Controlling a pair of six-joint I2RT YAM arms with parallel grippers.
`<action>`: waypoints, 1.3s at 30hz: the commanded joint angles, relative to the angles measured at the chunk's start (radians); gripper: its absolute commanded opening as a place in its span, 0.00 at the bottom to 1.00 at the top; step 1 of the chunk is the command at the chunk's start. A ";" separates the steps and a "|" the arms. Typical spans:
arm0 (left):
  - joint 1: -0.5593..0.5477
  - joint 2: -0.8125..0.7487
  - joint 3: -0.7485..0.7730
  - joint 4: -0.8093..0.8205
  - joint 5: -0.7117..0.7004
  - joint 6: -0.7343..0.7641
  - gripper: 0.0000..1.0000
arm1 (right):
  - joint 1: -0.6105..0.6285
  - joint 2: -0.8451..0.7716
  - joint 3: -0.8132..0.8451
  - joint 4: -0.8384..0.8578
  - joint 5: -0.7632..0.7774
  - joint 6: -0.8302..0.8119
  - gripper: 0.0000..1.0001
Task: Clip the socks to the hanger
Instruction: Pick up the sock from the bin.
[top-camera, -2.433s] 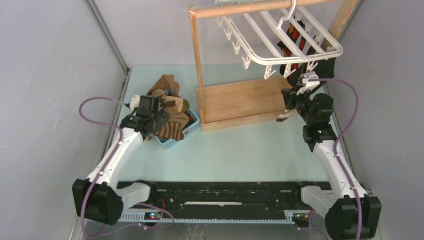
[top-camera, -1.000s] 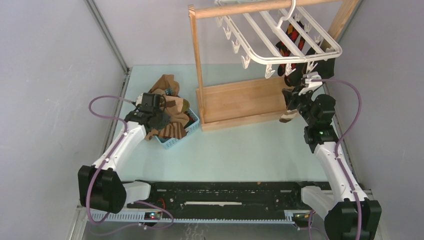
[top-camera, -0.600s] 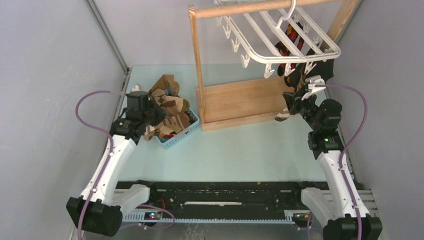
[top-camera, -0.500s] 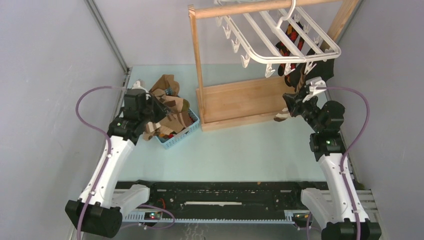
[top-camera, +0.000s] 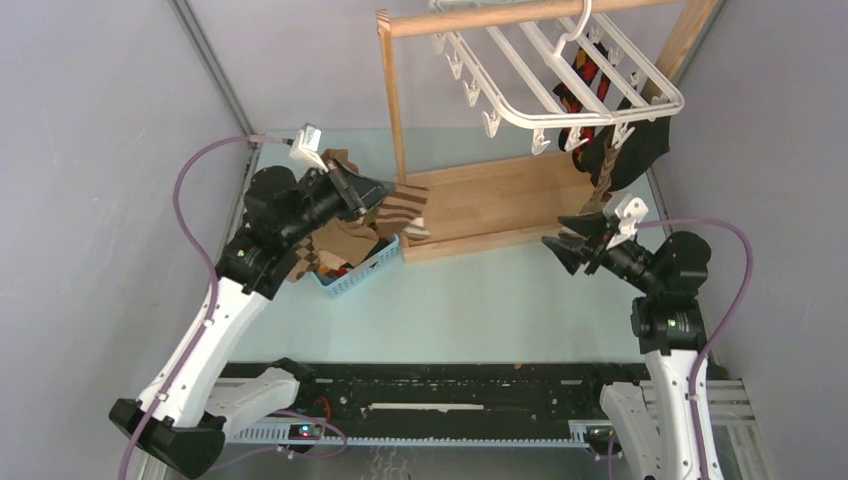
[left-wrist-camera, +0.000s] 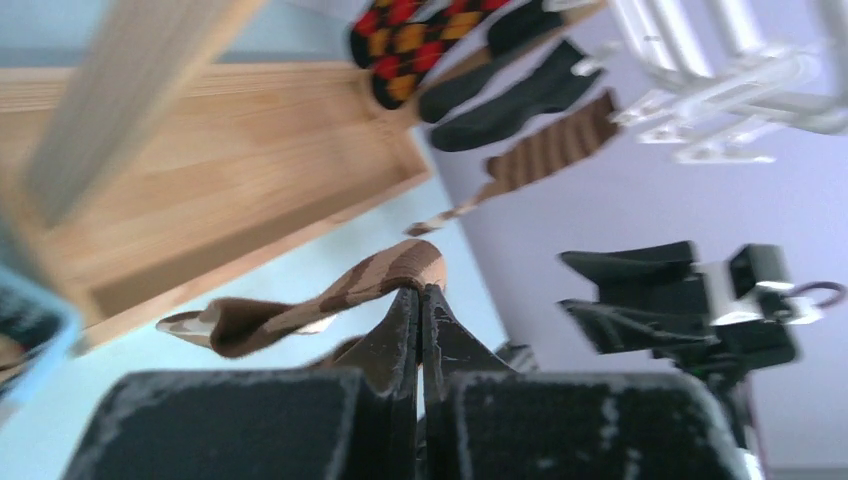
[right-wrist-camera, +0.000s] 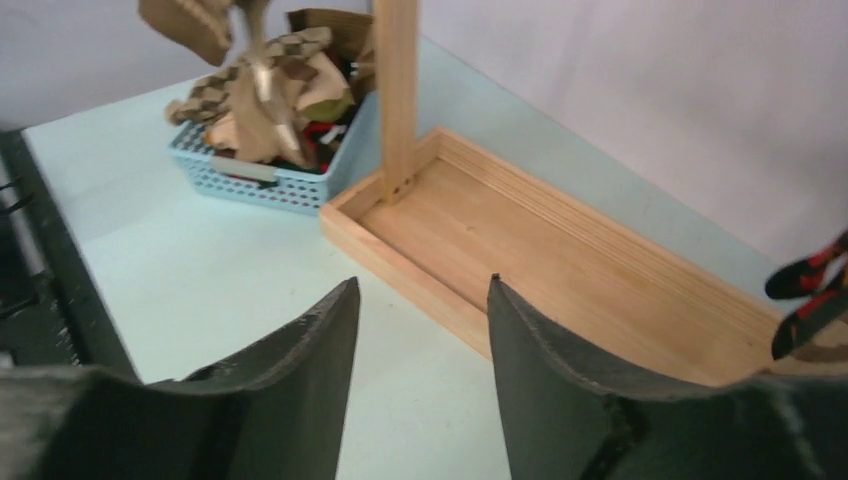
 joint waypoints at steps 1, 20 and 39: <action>-0.092 0.002 0.004 0.253 -0.020 -0.200 0.00 | 0.053 -0.076 0.000 -0.075 -0.135 -0.086 0.61; -0.318 0.280 -0.009 0.532 0.037 -0.714 0.00 | 0.668 -0.127 -0.069 0.067 0.344 -0.681 0.72; -0.357 0.285 -0.023 0.662 0.103 -0.634 0.00 | 0.643 -0.039 -0.052 0.273 0.525 0.201 0.52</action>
